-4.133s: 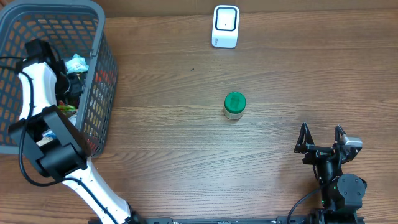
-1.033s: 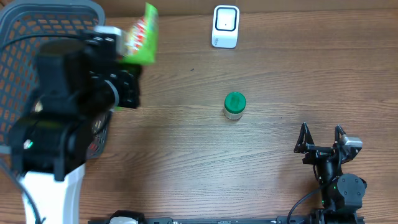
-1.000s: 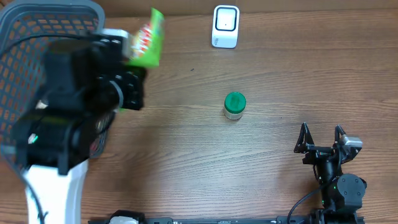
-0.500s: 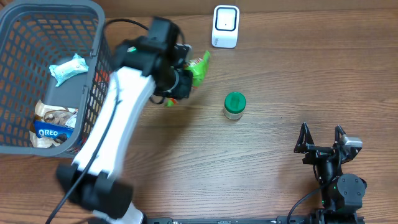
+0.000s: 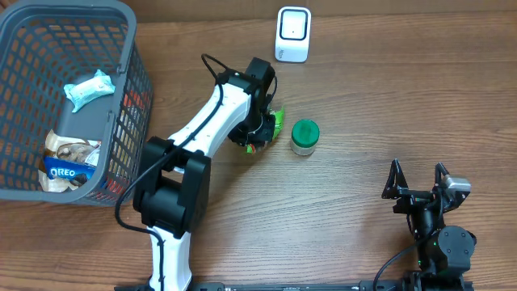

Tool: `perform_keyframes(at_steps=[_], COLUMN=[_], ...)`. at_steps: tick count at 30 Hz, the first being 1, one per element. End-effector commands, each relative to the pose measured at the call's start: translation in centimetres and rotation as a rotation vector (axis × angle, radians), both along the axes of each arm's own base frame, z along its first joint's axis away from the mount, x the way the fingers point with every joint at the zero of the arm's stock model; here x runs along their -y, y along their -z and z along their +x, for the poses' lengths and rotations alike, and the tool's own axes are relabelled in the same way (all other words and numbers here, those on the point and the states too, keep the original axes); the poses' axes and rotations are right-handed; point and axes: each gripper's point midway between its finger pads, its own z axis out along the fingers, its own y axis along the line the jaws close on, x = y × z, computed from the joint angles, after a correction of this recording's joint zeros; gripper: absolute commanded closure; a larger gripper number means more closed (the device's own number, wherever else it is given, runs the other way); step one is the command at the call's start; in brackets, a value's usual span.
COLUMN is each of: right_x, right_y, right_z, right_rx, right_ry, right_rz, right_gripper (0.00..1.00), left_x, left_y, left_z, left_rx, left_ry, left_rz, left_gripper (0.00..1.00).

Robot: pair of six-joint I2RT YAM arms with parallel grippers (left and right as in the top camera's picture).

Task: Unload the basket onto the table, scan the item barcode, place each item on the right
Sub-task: 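Carry the gummy bag with the left gripper to the scanner, then release the gummy bag beside the jar and withdraw the left gripper, then reach the left gripper into the basket toward the blue Oreo pack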

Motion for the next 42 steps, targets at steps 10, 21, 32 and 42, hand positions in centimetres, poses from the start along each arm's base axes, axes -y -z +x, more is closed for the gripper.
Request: perform_keyframes(at_steps=[10, 21, 32, 42], right_x=[-0.1, -0.1, -0.1, -0.1], right_y=[0.4, 0.4, 0.4, 0.4], right_z=[0.0, 0.0, 0.0, 0.0], right_rx=[-0.004, -0.004, -0.004, -0.004], right_ry=[-0.005, -0.005, -0.005, -0.005], right_rz=[0.004, 0.004, 0.004, 0.004], right_gripper=[0.00, 0.00, 0.00, 0.00], left_x=[0.0, -2.5, -14.6, -29.0], left_y=[-1.6, -14.8, -35.1, -38.7], left_z=[0.8, 0.9, -2.3, -4.4], left_rx=[0.048, 0.374, 0.972, 1.037], left_ry=[-0.029, -0.060, -0.331, -0.692], left_rz=[-0.001, -0.004, 0.167, 0.300], left_gripper=[0.05, 0.00, 0.00, 0.00])
